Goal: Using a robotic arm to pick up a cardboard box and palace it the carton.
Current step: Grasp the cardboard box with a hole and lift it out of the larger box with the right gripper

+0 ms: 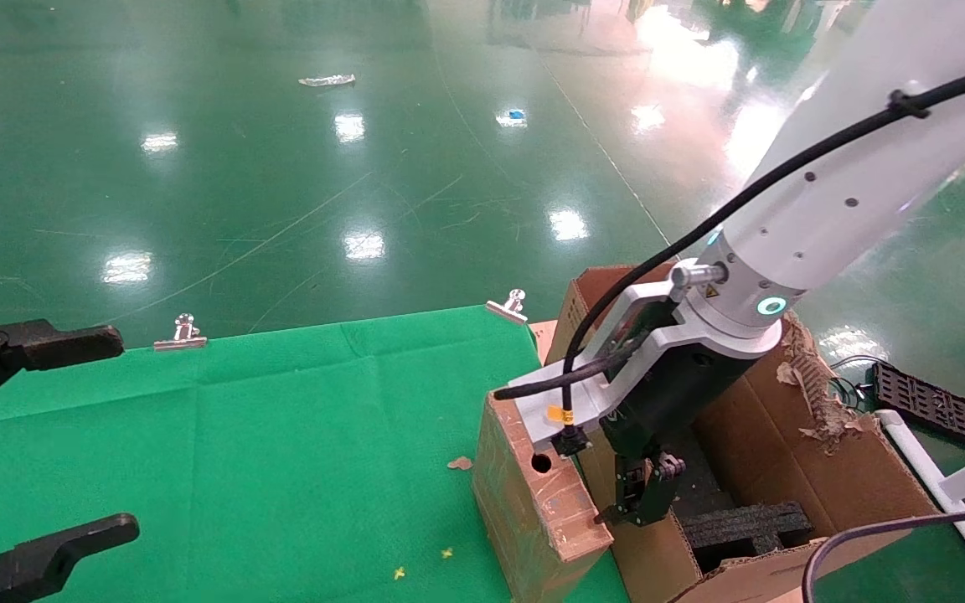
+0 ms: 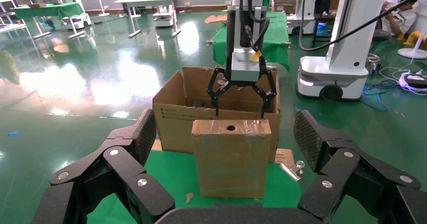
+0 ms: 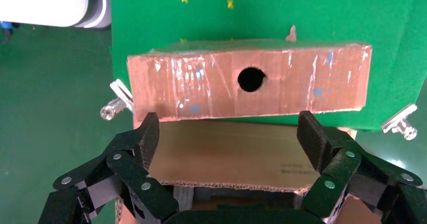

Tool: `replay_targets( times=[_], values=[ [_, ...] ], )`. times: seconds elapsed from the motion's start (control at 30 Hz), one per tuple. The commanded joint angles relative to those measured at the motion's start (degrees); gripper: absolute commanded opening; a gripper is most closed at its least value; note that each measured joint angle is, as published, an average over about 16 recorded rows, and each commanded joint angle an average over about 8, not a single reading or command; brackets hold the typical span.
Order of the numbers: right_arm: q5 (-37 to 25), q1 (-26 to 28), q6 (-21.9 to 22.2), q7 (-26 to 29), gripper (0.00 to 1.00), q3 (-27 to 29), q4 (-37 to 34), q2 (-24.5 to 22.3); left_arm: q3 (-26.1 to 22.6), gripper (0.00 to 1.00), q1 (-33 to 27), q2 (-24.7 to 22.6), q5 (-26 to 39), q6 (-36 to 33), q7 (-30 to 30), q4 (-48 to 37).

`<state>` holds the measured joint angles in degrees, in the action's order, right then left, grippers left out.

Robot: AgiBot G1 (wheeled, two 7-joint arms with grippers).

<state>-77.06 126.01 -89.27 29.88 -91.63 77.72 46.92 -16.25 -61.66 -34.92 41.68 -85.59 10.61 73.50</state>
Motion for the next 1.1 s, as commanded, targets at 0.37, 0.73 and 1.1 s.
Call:
replay_targets(
  times=[0.37, 0.73, 1.1],
  values=[
    [4.00, 2.40, 4.18, 25.63, 1.00, -4.05, -3.20, -2.03, -0.05, 1.00, -0.01, 0.02, -0.03, 0.02, -0.02, 0.00],
    [9.76, -1.21, 5.29, 38.77, 1.00, -4.78, -10.89, -2.13, -0.09, 1.00, -0.02, 0.04, -0.06, 0.04, -0.05, 0.00],
    [8.17, -4.20, 7.19, 42.61, 0.87, -6.60, -10.82, 0.50, -0.13, 1.00, -0.03, 0.06, -0.09, 0.06, -0.07, 0.00]
  ],
)
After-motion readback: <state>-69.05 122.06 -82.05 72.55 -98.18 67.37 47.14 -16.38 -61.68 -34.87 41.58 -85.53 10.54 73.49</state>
